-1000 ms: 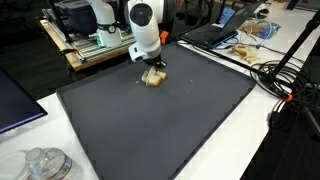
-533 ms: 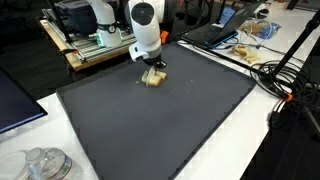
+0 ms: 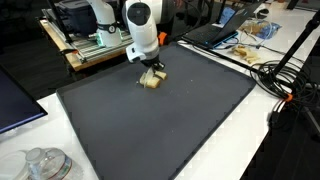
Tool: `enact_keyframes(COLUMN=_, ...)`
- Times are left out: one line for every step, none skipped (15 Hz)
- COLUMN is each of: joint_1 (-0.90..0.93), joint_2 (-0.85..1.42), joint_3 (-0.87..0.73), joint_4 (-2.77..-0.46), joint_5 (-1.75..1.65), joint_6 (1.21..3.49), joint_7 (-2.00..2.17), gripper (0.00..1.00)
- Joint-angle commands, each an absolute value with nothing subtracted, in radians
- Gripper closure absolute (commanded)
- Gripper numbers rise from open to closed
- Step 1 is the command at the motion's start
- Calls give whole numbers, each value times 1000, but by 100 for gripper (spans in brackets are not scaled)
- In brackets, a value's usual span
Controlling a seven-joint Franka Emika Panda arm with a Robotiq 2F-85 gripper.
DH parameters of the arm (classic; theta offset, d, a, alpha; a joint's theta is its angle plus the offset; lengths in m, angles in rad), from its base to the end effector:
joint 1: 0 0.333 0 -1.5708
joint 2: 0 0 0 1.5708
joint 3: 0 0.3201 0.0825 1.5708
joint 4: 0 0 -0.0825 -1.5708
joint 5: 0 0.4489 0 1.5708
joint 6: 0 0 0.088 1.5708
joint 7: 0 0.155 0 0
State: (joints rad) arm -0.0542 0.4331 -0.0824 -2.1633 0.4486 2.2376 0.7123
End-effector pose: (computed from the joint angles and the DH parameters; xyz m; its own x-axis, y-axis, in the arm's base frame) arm 0.5446 -0.0502 0.0752 0.3199 -0.8548 -0.4086 -0.9162 -0.3890 0.0964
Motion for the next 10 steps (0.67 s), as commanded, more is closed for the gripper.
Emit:
enact_keyframes(joint_1=-53, joint_2=516, joint_3=-108, joint_4=-2138, joint_5=412, joint_6=2295, joint_7=698, gripper=99)
enact_keyframes(joint_1=-56, joint_2=517, joint_3=-104, joint_4=-2136, joint_5=419, joint_6=2284, joint_7=690, gripper=99)
enact_keyframes(joint_1=-56, joint_2=517, joint_3=-100, joint_4=-2139, joint_5=424, joint_6=2281, joint_7=686, gripper=99)
enact_keyframes(joint_1=-53, joint_2=516, joint_3=-97, joint_4=-2143, joint_5=426, joint_6=2280, joint_7=686, gripper=99)
enact_keyframes(joint_1=-53, joint_2=513, joint_3=-92, joint_4=-2147, joint_5=432, joint_6=2280, joint_7=678, gripper=99)
enact_keyframes(joint_1=-47, joint_2=508, joint_3=-90, joint_4=-2156, joint_5=427, joint_6=2283, joint_7=680, gripper=99)
enact_keyframes(joint_1=-44, joint_2=499, joint_3=-86, joint_4=-2168, joint_5=432, joint_6=2286, joint_7=675, gripper=99)
enact_keyframes(joint_1=-44, joint_2=492, joint_3=-82, joint_4=-2175, joint_5=438, joint_6=2285, joint_7=668, gripper=99)
enact_keyframes(joint_1=-45, joint_2=487, joint_3=-79, joint_4=-2180, joint_5=442, joint_6=2282, joint_7=658, gripper=99)
enact_keyframes(joint_1=-47, joint_2=484, joint_3=-77, joint_4=-2181, joint_5=444, joint_6=2274, joint_7=652, gripper=99)
